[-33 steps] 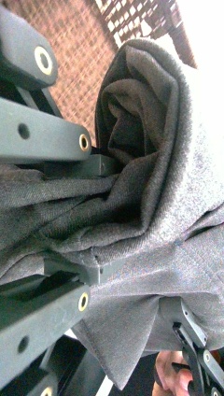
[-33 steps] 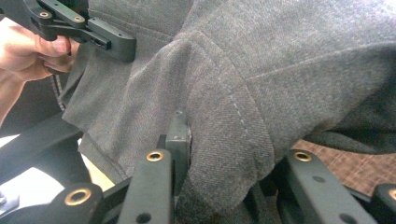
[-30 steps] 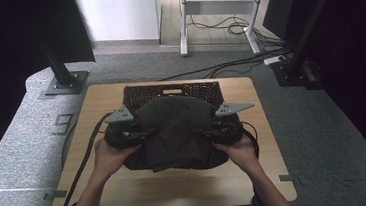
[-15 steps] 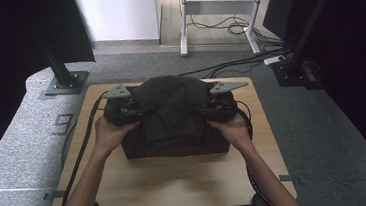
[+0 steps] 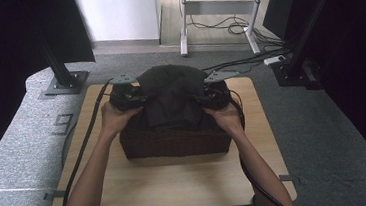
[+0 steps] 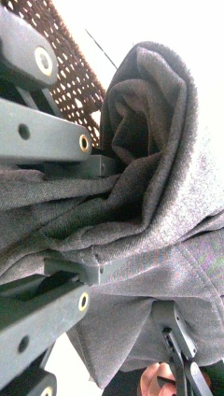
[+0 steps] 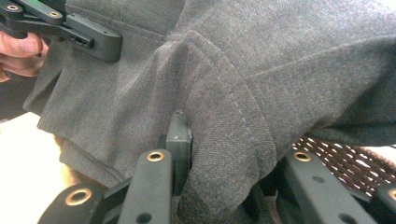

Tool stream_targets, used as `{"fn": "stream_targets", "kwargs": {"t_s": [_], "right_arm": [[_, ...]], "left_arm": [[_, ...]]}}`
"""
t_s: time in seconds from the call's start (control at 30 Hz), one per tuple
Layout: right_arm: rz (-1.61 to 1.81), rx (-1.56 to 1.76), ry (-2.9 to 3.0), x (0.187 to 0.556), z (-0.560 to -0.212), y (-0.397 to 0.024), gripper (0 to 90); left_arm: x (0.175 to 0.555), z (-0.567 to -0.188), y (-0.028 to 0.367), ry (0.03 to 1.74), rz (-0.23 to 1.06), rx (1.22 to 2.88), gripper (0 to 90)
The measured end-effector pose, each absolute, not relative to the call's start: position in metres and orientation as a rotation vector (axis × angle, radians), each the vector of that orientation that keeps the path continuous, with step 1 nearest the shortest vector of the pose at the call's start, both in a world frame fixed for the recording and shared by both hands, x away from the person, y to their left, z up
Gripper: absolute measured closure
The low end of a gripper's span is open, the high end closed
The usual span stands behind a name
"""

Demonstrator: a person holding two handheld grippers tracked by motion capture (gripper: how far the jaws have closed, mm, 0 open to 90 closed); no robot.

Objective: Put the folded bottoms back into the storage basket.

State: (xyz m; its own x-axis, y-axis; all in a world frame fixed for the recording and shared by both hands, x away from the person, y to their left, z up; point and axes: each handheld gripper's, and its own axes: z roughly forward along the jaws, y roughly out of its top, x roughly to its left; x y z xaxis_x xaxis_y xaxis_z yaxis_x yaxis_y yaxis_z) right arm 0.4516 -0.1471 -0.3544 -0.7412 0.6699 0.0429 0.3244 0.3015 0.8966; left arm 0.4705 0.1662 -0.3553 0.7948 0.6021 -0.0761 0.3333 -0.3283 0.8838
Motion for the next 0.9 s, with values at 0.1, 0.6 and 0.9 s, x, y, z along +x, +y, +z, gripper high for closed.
{"fn": "stream_targets", "kwargs": {"t_s": [0.1, 0.6, 0.9], "right_arm": [[1.390, 0.909, 2.236, 0.461, -0.364, -0.144, 65.9], [1.301, 1.011, 2.342, 0.483, -0.415, -0.136, 65.8], [1.203, 1.040, 2.431, 0.483, -0.429, -0.122, 65.5]], "left_arm": [[0.480, -0.365, 0.165, 0.716, 0.323, 1.956, 63.3], [0.489, -0.409, 0.160, 0.820, 0.285, 2.089, 63.4], [0.484, -0.420, 0.161, 0.846, 0.278, 2.166, 63.4]]}}
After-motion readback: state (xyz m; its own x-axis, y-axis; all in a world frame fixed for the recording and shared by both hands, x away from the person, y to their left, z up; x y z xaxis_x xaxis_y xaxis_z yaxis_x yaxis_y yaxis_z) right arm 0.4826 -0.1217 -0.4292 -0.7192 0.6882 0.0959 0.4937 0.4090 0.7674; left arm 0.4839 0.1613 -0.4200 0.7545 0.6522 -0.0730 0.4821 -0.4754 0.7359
